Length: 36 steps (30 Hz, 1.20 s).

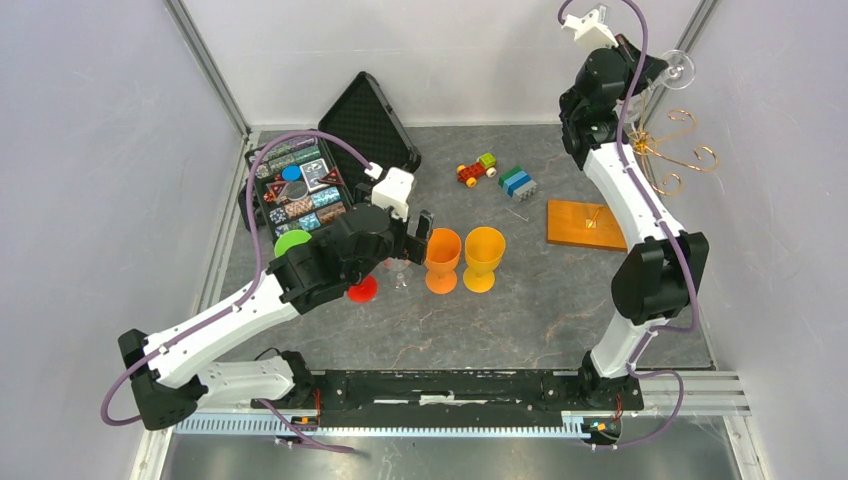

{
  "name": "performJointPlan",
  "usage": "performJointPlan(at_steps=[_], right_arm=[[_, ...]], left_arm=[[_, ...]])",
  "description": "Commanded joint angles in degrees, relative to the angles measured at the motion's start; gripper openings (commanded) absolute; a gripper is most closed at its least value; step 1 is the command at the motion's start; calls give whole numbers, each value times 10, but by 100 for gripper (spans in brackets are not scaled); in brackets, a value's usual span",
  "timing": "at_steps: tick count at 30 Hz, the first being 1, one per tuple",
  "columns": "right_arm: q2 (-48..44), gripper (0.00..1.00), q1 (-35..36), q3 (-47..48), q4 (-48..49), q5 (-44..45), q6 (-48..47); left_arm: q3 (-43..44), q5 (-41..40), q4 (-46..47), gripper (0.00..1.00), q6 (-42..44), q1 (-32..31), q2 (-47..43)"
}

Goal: Take the wine glass off the wine glass rack

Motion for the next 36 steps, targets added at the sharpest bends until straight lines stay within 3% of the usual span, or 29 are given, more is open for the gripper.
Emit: performJointPlan(at_steps=[1, 9, 16, 29, 36], right_arm=[[-21, 0, 9, 12, 75, -21, -5], [-27, 0, 23, 20, 77, -56, 32], [-35, 0, 54, 50, 3, -98, 108], [-96, 0, 181, 10, -49, -112, 145], [-180, 0, 242, -14, -224, -151, 292]], left_arm=[[4, -17, 24, 100, 18, 1, 3], [8, -14, 25, 100, 15, 0, 9], [9, -16, 26, 100, 14, 2, 9], [12, -18, 32, 100, -1, 2, 5], [7, 23, 39, 100, -58, 27, -13]])
